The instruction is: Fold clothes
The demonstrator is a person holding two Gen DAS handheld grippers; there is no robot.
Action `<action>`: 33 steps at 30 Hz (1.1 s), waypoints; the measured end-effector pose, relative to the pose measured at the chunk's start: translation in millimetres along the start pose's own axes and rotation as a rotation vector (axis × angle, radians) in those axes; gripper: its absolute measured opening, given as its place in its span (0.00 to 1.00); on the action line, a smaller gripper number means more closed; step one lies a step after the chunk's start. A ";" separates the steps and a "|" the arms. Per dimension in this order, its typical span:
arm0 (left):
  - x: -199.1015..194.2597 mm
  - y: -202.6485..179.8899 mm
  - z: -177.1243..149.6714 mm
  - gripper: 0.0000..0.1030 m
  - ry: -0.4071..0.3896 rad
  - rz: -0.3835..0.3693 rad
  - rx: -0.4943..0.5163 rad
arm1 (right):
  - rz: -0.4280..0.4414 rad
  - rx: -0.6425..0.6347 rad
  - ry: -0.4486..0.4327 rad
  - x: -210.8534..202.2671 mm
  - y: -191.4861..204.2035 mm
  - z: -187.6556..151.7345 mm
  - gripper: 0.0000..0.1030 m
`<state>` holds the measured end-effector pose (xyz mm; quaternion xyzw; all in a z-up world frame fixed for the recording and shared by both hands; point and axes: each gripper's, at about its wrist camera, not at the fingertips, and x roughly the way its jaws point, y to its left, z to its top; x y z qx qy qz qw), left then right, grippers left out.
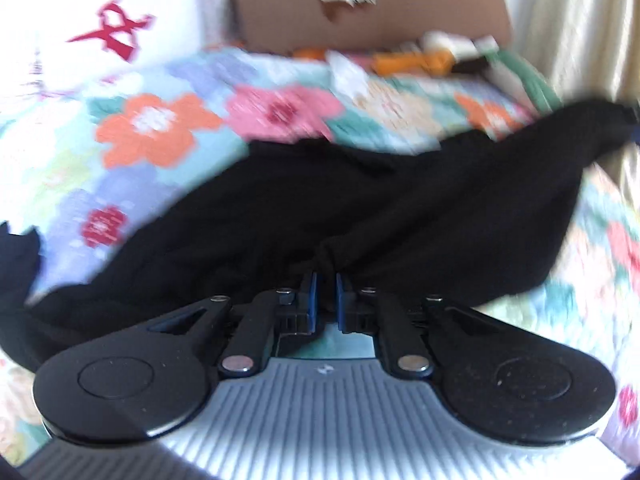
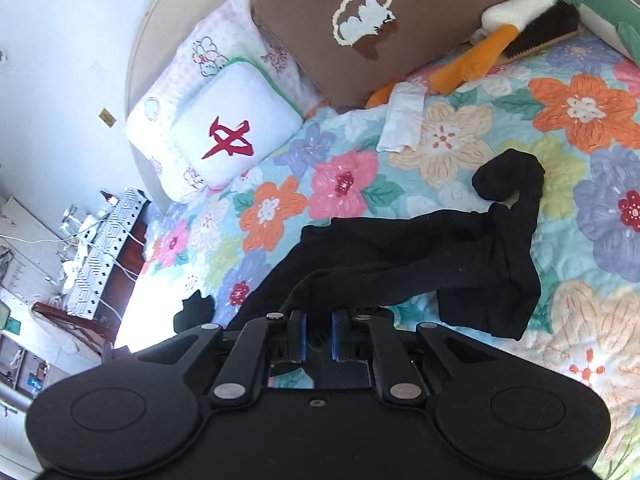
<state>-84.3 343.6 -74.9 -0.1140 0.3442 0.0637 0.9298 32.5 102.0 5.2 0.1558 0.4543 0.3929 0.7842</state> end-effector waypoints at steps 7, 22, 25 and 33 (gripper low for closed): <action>-10.5 7.3 25.8 0.08 0.032 -0.091 -0.022 | -0.216 -0.136 0.036 12.0 0.3 4.8 0.13; 36.6 40.2 2.7 0.09 0.119 -0.035 -0.222 | -0.355 -0.197 0.030 49.3 -9.2 8.0 0.48; 37.8 49.4 2.5 0.09 0.131 -0.041 -0.259 | -0.349 -0.257 0.069 40.8 9.5 -13.1 0.68; 42.2 48.2 2.8 0.09 0.135 -0.025 -0.232 | -0.272 -0.199 0.252 111.4 -6.4 -41.0 0.73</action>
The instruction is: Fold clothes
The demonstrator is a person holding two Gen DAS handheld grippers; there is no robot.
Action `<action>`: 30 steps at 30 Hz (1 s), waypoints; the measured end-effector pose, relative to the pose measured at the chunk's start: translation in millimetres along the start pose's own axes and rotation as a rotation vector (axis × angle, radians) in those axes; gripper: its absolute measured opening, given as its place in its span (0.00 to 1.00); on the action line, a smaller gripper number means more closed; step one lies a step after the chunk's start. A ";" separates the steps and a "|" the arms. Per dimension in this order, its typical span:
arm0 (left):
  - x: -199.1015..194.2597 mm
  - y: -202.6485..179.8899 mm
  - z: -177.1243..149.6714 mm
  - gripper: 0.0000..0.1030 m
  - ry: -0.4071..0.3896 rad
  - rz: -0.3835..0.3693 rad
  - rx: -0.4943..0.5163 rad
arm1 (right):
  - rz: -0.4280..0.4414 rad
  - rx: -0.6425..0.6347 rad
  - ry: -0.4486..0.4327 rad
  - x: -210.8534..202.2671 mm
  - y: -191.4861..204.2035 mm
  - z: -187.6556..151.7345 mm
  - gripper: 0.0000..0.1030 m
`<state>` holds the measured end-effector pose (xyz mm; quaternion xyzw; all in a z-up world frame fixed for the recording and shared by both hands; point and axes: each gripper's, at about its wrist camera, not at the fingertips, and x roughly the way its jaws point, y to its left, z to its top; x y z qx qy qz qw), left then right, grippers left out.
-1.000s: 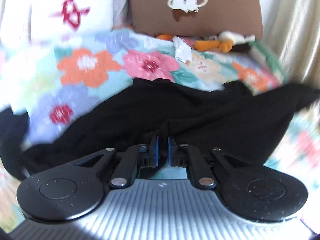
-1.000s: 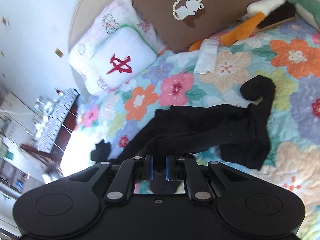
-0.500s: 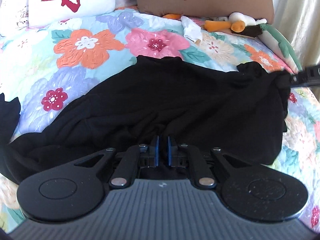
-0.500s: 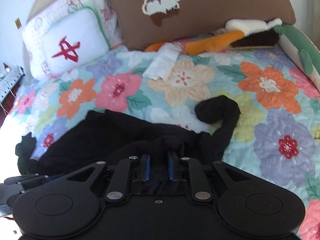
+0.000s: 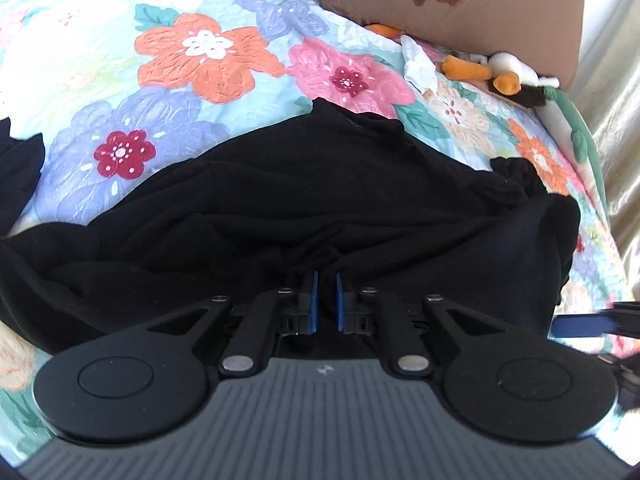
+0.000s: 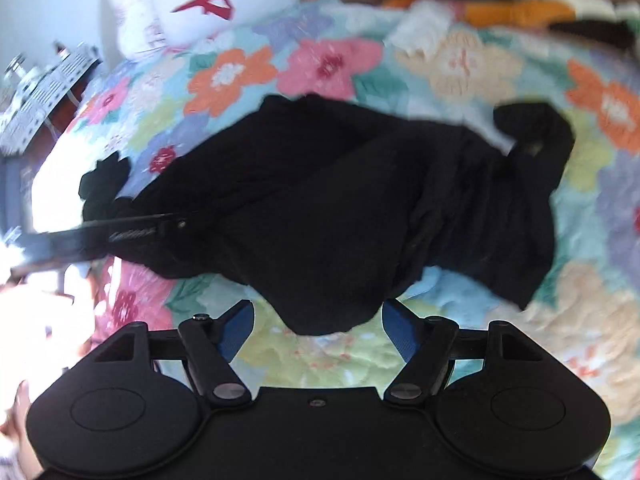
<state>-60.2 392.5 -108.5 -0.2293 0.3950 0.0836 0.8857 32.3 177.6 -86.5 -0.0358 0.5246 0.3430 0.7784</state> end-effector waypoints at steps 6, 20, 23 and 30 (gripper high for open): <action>0.1 3.4 0.7 0.09 -0.006 -0.016 -0.006 | 0.124 0.171 -0.050 10.0 -25.3 2.1 0.22; -87.5 -42.1 -33.7 0.66 -0.116 0.015 0.401 | 0.201 0.008 -0.330 -107.3 11.3 -4.7 0.10; -83.6 -65.9 -47.1 0.68 -0.144 0.004 0.515 | 0.211 0.011 -0.346 -111.9 11.1 -0.1 0.09; -77.2 -103.0 -63.1 0.69 -0.223 -0.116 0.574 | 0.280 -0.069 -0.475 -143.8 28.8 0.5 0.09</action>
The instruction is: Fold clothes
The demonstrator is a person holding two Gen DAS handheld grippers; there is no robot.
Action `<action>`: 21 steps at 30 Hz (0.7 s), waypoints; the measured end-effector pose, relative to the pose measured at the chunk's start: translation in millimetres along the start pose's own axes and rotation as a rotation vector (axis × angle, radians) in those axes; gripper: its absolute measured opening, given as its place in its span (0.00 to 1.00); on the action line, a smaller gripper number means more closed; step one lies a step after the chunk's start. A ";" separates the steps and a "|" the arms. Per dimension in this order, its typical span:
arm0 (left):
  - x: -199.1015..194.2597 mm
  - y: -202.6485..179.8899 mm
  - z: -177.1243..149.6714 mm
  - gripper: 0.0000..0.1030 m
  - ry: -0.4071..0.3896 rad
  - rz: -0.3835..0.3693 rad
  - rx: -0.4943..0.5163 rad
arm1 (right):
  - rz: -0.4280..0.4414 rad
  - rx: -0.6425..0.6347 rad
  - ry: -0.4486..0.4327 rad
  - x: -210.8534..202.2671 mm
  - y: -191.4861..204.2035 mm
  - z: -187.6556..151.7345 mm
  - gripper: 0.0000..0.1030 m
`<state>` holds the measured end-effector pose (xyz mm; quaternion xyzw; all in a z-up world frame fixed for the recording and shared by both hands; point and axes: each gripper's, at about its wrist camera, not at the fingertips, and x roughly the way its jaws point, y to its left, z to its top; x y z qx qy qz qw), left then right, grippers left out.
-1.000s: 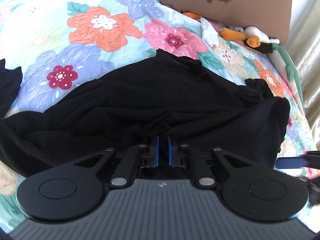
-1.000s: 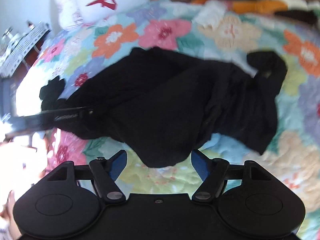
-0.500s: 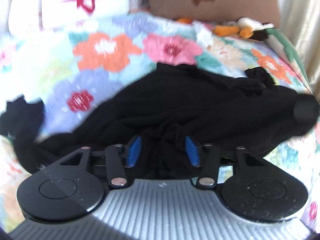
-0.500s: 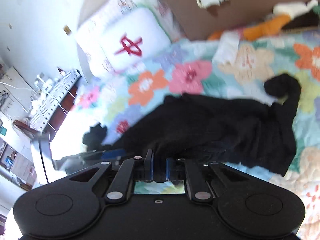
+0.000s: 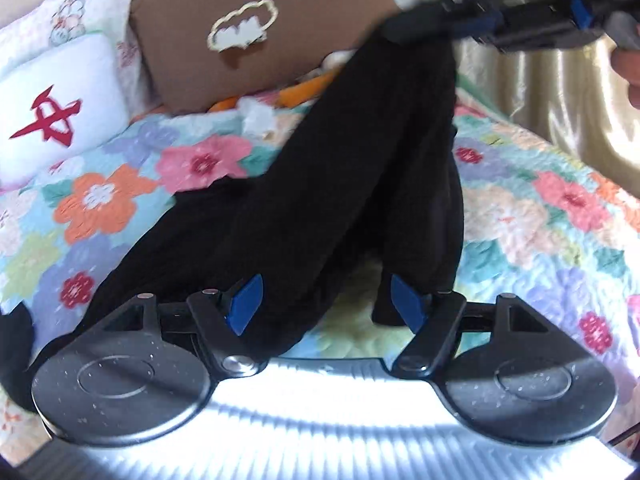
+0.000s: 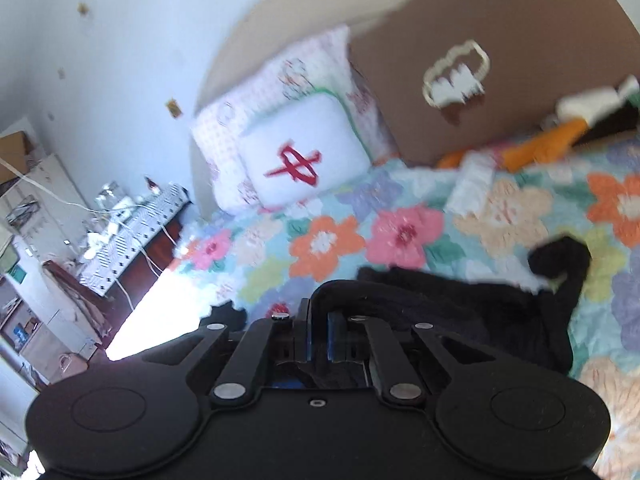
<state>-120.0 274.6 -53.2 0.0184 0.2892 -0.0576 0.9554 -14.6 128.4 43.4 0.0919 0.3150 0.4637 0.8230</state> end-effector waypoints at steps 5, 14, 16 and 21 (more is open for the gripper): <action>-20.3 -23.4 5.8 0.97 -0.148 -0.164 0.028 | 0.054 -0.030 -0.025 -5.8 15.7 5.0 0.09; 6.6 -11.8 9.5 0.14 -0.020 -0.104 -0.199 | 0.097 0.038 0.037 4.1 10.7 -3.4 0.09; 10.5 5.8 7.5 0.12 0.020 -0.087 -0.278 | 0.037 0.019 0.050 8.2 8.1 -5.2 0.09; 8.4 74.4 -8.2 0.12 0.091 -0.188 -0.643 | -0.177 0.082 0.113 31.4 -30.5 -8.2 0.13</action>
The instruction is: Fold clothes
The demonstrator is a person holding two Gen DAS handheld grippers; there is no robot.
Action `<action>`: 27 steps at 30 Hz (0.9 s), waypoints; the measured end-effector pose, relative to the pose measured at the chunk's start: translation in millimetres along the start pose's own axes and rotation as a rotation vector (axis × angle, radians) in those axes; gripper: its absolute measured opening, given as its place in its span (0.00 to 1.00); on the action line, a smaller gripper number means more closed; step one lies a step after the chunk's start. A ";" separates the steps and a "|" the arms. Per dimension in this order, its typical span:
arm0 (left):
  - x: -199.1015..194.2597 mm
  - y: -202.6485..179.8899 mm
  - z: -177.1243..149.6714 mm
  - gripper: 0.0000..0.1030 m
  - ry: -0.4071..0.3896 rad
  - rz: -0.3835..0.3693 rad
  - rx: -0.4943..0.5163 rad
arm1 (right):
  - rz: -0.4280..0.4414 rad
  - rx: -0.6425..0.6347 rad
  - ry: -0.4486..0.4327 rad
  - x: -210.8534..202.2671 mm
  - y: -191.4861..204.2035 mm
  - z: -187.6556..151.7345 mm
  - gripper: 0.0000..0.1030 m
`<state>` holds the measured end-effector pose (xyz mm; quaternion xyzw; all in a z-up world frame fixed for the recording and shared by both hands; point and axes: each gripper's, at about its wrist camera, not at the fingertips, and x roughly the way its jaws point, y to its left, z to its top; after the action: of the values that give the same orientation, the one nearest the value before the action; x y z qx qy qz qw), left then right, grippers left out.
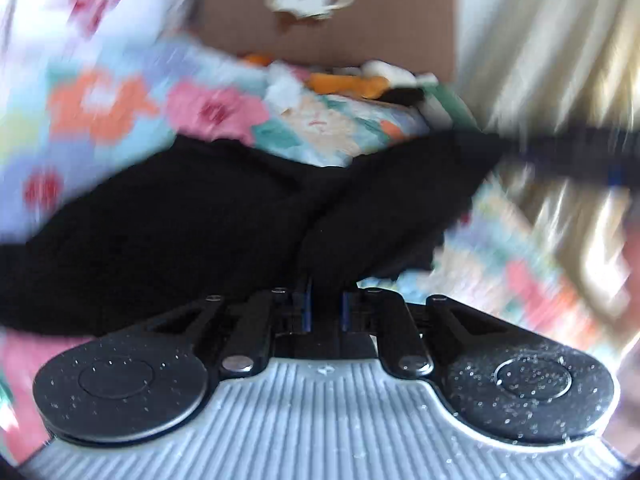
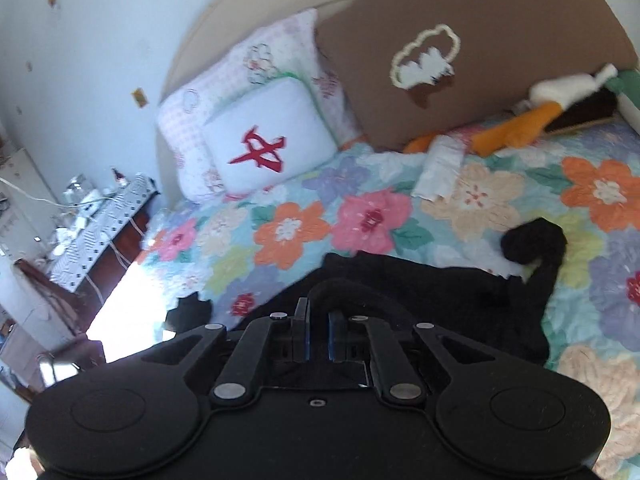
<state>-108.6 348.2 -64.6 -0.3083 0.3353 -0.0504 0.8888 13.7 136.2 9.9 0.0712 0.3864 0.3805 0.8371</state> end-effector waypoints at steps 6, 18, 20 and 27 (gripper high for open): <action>0.4 25.9 -0.6 0.12 0.007 0.137 -0.053 | -0.162 -0.010 0.115 26.9 -11.1 -10.7 0.23; 10.6 24.2 1.0 0.12 0.035 0.087 -0.031 | 0.092 0.108 0.313 60.6 -12.6 -36.2 0.68; 6.1 20.0 -1.0 0.12 0.049 0.073 -0.017 | 0.120 0.101 0.337 67.0 -9.8 -37.5 0.68; -32.9 -8.8 -10.4 0.12 0.057 -0.030 0.006 | 0.099 0.070 0.238 18.8 -6.4 -13.6 0.69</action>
<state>-139.5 345.5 -47.0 -0.3089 0.3557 -0.0733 0.8790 15.5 142.4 -13.3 0.0737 0.4920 0.4133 0.7627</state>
